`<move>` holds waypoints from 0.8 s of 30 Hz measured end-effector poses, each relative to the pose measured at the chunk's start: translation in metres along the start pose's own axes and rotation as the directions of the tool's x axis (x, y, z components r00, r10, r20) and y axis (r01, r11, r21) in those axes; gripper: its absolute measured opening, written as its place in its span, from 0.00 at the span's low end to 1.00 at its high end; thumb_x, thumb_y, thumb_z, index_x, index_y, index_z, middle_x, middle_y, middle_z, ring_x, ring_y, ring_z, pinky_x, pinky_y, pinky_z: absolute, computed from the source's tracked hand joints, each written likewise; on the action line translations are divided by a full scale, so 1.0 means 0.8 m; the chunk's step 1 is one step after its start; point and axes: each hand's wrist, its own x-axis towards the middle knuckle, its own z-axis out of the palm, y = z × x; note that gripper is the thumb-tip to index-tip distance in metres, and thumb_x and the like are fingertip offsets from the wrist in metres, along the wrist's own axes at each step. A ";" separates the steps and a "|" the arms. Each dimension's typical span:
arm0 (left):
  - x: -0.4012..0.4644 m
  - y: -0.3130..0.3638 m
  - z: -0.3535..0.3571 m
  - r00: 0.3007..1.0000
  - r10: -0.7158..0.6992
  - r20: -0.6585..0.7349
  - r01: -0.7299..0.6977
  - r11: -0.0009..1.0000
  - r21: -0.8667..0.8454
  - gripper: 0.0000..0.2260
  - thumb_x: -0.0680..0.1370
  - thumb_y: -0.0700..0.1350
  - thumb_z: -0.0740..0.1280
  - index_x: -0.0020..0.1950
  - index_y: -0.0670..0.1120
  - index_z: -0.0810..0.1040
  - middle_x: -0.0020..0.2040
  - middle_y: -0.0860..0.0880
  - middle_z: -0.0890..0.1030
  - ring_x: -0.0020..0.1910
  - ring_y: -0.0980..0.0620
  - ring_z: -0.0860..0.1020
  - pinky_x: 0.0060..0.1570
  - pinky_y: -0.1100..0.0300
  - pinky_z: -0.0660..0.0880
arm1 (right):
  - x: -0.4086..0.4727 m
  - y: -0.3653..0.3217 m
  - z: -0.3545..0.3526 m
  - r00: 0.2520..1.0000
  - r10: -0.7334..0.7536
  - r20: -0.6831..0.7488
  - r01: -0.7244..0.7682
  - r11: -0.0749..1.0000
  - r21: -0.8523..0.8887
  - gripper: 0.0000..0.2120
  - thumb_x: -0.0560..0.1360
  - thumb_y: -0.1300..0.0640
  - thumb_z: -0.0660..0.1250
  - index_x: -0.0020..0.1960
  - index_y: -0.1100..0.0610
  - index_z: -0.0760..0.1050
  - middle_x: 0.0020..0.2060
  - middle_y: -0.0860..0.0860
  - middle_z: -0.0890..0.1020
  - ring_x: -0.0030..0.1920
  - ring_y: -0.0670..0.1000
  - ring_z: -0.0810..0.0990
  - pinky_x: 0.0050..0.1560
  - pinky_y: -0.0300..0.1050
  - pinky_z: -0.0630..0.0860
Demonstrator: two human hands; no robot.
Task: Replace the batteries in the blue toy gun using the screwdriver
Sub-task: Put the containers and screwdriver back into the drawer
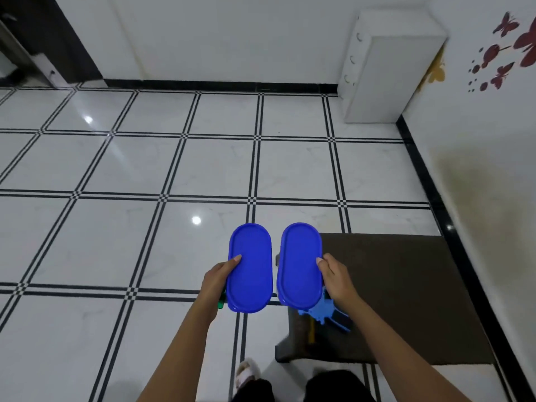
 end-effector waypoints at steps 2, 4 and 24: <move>0.011 0.015 -0.027 1.000 -0.002 -0.008 0.002 1.000 0.004 0.19 0.73 0.56 0.69 0.53 0.42 0.78 0.50 0.42 0.83 0.40 0.46 0.80 0.27 0.62 0.73 | 0.009 -0.013 0.027 1.000 0.001 0.005 -0.001 1.000 0.015 0.17 0.81 0.58 0.54 0.33 0.56 0.61 0.30 0.51 0.66 0.31 0.48 0.64 0.33 0.41 0.60; 0.022 0.028 -0.044 1.000 0.002 -0.011 -0.001 1.000 0.009 0.18 0.74 0.55 0.68 0.54 0.42 0.78 0.50 0.42 0.82 0.43 0.45 0.81 0.29 0.61 0.75 | 0.022 -0.025 0.043 1.000 0.000 0.020 0.000 1.000 -0.004 0.17 0.81 0.57 0.55 0.34 0.56 0.61 0.30 0.52 0.66 0.32 0.48 0.64 0.34 0.42 0.60; 0.340 0.352 -0.072 0.996 0.033 0.080 -0.043 0.991 0.126 0.18 0.73 0.57 0.68 0.47 0.42 0.76 0.39 0.44 0.81 0.32 0.49 0.76 0.26 0.63 0.69 | 0.384 -0.214 0.078 0.999 0.044 -0.022 -0.044 0.999 0.002 0.15 0.81 0.56 0.54 0.36 0.57 0.65 0.32 0.52 0.71 0.34 0.50 0.69 0.35 0.44 0.66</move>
